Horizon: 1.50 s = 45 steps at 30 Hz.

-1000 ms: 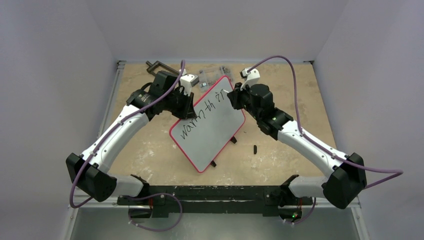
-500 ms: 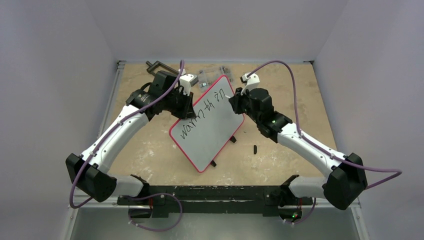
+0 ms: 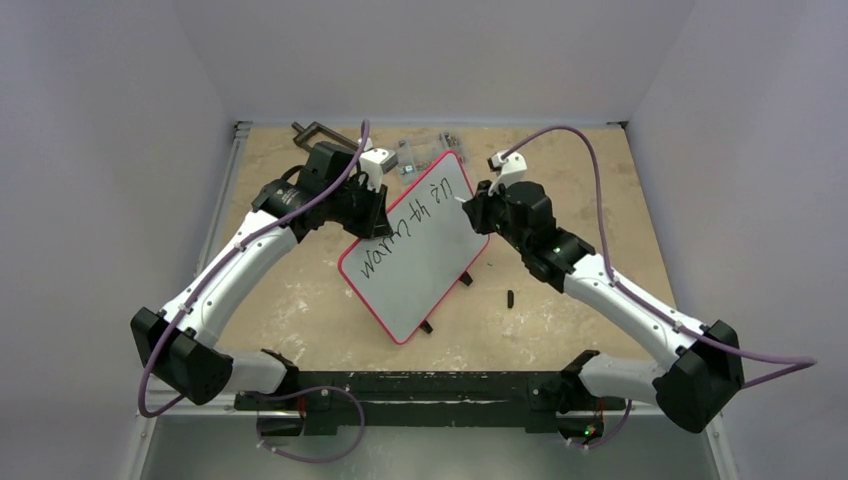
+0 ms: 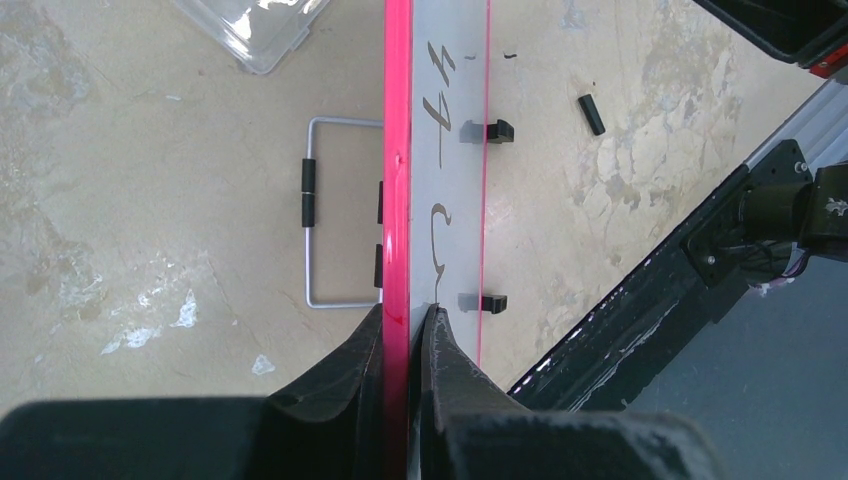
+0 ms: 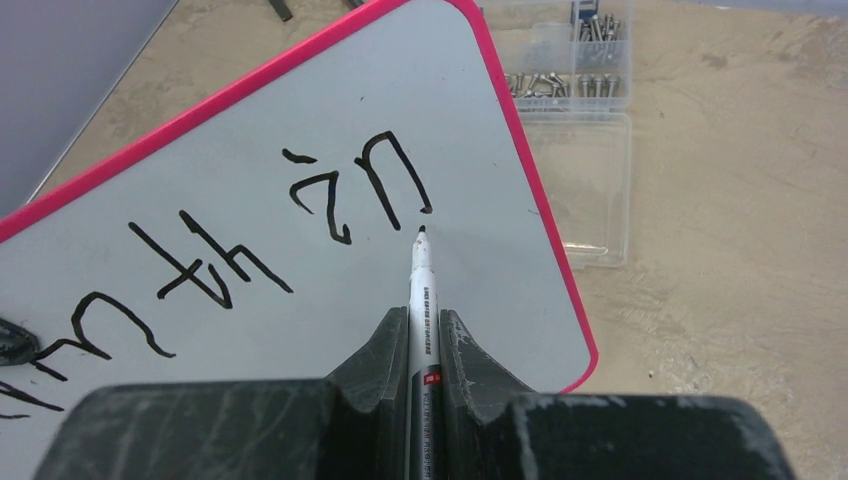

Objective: Write a sentence on the whiteboard

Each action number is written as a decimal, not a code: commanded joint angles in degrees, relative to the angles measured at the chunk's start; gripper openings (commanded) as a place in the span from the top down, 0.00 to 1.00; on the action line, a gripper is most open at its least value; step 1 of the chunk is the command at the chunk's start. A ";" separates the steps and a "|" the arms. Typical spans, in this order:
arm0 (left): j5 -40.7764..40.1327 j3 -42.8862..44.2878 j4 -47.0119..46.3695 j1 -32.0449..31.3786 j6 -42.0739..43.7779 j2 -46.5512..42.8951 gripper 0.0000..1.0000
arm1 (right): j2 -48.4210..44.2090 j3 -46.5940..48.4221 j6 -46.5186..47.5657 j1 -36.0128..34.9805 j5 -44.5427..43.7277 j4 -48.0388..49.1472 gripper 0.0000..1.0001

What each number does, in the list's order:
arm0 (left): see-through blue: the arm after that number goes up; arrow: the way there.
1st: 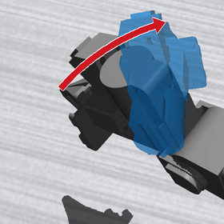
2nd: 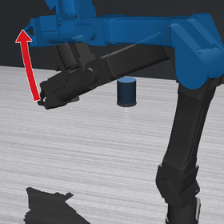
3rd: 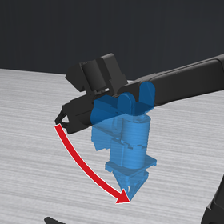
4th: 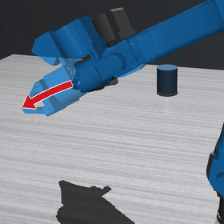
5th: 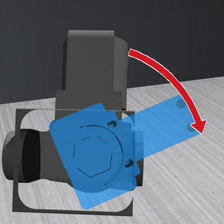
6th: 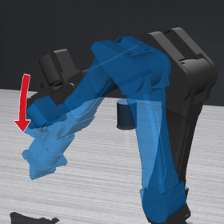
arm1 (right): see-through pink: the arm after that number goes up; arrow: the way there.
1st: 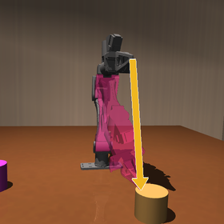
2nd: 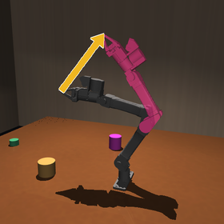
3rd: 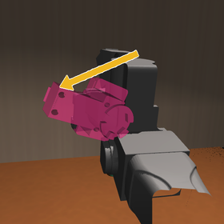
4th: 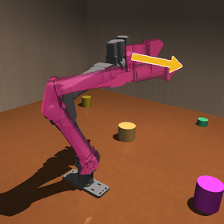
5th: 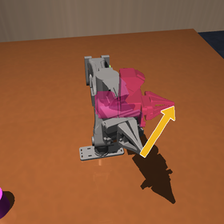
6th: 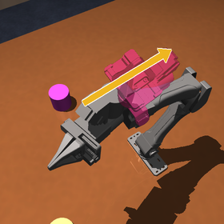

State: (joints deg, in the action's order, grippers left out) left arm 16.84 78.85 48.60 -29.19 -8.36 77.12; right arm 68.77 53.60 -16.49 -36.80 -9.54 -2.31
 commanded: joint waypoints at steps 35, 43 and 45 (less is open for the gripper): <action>-11.84 -0.45 2.77 0.92 6.85 0.88 1.00 | -32.00 -17.91 -18.52 -0.67 19.01 -11.14 1.00; -12.09 -0.60 2.80 0.89 6.85 0.26 1.00 | -25.40 -13.82 -15.02 -1.39 23.04 -5.93 1.00; -12.45 -0.71 2.90 0.96 6.93 0.21 1.00 | -23.27 -12.78 -12.63 -2.17 24.27 -5.19 1.00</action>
State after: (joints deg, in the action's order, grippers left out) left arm 17.50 78.85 48.51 -29.28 -8.45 77.01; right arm 42.63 36.34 -32.88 -37.78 10.57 -12.78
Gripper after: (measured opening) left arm 0.094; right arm 0.085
